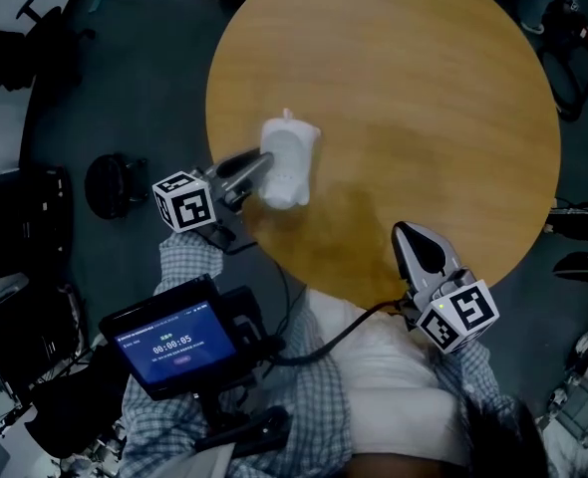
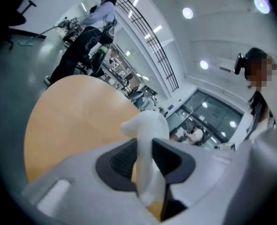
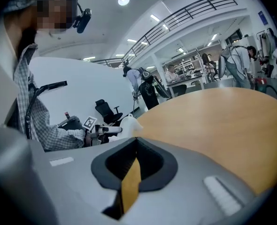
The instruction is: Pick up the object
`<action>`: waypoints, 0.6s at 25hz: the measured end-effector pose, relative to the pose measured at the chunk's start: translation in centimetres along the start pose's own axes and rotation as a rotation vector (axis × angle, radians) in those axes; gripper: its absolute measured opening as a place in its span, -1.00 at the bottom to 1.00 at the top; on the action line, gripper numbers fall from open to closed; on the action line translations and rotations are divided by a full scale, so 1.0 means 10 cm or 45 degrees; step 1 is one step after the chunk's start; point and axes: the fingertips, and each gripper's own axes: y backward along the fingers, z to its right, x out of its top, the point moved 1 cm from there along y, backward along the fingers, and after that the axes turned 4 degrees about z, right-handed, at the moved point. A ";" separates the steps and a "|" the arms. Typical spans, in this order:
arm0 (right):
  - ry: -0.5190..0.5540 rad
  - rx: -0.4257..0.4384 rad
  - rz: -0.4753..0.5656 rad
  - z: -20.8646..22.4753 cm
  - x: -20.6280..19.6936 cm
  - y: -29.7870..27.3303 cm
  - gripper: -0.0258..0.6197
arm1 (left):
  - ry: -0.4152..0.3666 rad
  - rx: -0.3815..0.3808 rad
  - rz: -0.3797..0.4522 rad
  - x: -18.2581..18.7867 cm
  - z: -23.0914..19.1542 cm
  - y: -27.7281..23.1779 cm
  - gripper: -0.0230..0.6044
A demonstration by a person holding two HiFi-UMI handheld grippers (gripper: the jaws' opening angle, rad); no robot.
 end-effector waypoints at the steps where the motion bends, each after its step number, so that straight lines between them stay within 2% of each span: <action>1: 0.004 0.004 0.006 0.01 0.06 -0.01 -0.91 | 0.034 0.019 0.056 0.08 0.05 0.01 -0.59; 3: 0.012 0.013 0.026 0.06 0.16 0.03 -0.91 | 0.089 0.043 0.165 0.22 0.22 0.00 -0.59; 5: 0.031 0.023 0.060 0.05 0.18 0.12 -0.91 | 0.095 0.032 0.252 0.28 0.45 0.03 -0.59; 9: 0.074 0.039 0.144 -0.14 0.25 0.28 -0.91 | 0.059 -0.052 0.361 0.36 1.01 0.18 -0.59; 15: 0.040 0.066 0.203 -0.12 0.38 0.19 -0.91 | 0.110 -0.152 0.523 0.52 1.50 0.24 -0.59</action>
